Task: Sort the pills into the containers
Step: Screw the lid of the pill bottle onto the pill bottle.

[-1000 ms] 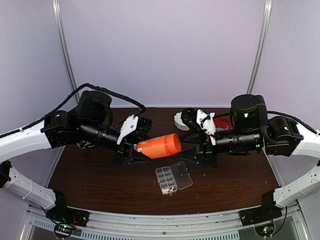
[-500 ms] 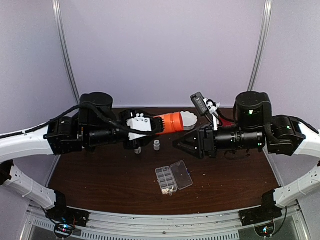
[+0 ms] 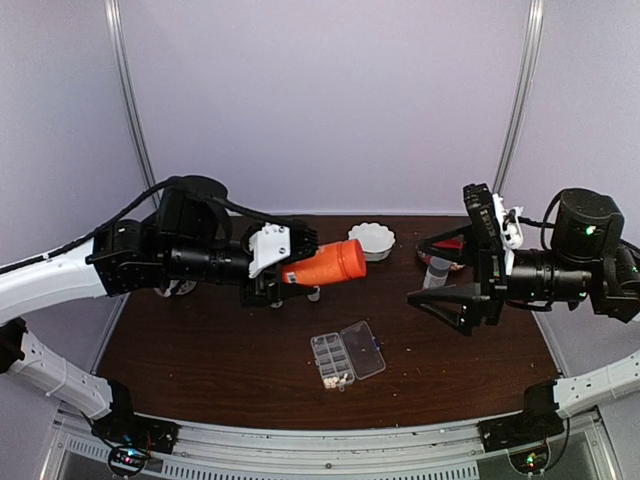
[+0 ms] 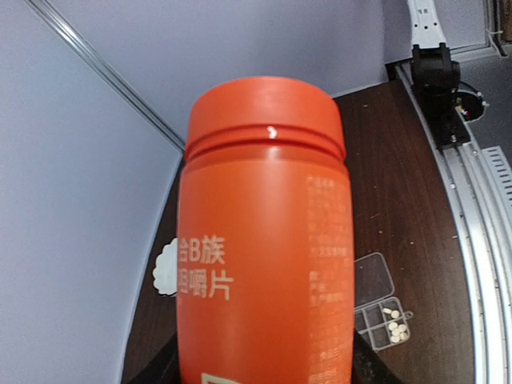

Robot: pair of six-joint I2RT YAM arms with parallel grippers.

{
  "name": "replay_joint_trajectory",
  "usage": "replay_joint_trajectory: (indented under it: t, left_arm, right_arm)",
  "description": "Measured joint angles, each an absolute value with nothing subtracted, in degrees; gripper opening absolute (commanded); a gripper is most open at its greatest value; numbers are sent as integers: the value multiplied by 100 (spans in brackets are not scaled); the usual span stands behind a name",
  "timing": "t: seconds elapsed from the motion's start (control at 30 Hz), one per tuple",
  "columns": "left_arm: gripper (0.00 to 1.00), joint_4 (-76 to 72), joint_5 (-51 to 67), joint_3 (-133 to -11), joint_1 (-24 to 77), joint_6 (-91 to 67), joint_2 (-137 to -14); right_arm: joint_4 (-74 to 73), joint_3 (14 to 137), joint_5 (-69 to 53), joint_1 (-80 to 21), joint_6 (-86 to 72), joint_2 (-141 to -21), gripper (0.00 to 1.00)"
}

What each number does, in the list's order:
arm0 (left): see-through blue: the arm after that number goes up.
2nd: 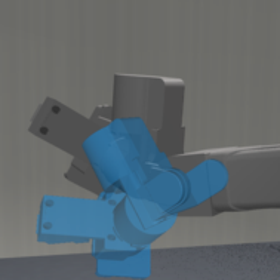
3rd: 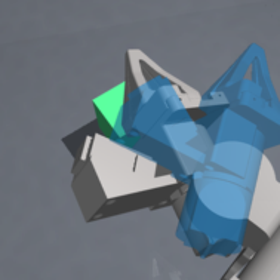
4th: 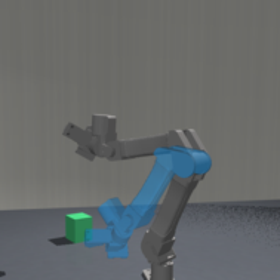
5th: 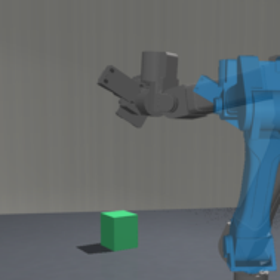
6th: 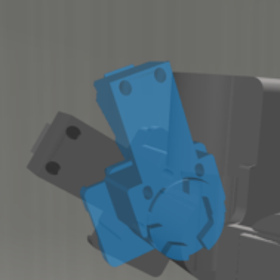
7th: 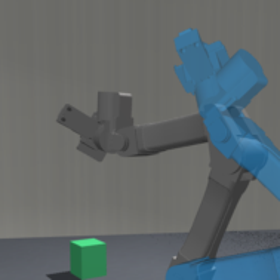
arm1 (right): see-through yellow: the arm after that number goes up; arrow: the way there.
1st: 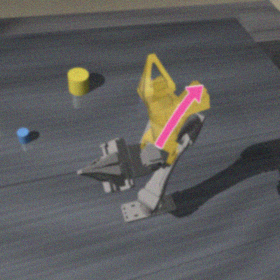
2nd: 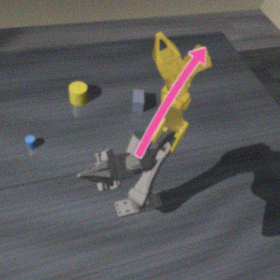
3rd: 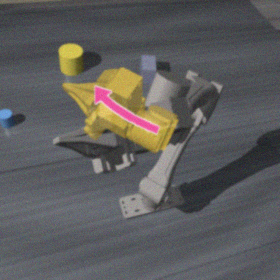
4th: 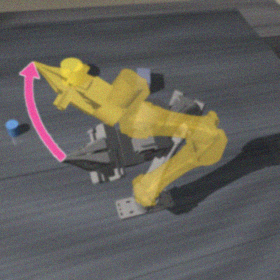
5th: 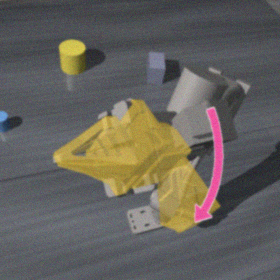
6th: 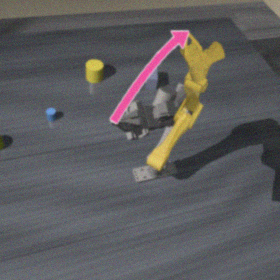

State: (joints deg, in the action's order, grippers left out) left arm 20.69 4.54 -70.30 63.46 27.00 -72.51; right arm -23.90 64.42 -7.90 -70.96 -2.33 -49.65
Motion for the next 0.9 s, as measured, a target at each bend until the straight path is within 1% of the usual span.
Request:
replay_joint_trajectory:
  t: [0.13, 0.23, 0.33, 0.5, 0.57, 0.67, 0.73, 0.8, 0.9]
  left_arm:
    - [0, 2318, 1334, -7041, 6309, 2307, -7225]
    - [0, 2456, 1809, -7057, 6311, 2088, -7225]
    - [0, 2480, 2097, -7063, 6311, 1925, -7225]
    - [0, 2506, 2388, -7063, 6311, 1758, -7185]
    - [0, 2521, 2467, -7063, 6311, 1723, -7166]
    - [0, 2580, 2545, -7063, 6311, 1699, -7157]
    - [0, 2620, 2580, -7063, 6311, 1699, -7157]
    - [0, 2665, 2598, -7063, 6311, 1699, -7157]
    - [0, 2714, 2598, -7063, 6311, 1699, -7157]
  right_arm:
    - [-2307, 6222, -819, -7096, 1068, -4799, 94]
    - [-2386, 6392, -871, -7096, 1806, -5043, 94]
    - [-2401, 6626, -913, -7109, 2364, -5459, 94]
    - [-2432, 6643, -1052, -7179, 2888, -5927, 93]
    - [-2429, 6646, -1107, -7199, 3015, -6005, 91]
    - [-2423, 6657, -1177, -7205, 3144, -6066, 83]
    - [-2418, 6676, -1208, -7205, 3173, -6093, 81]
    - [-2386, 6705, -1247, -7205, 3181, -6112, 75]
    - [-2305, 6720, -1304, -7205, 3192, -6123, 73]
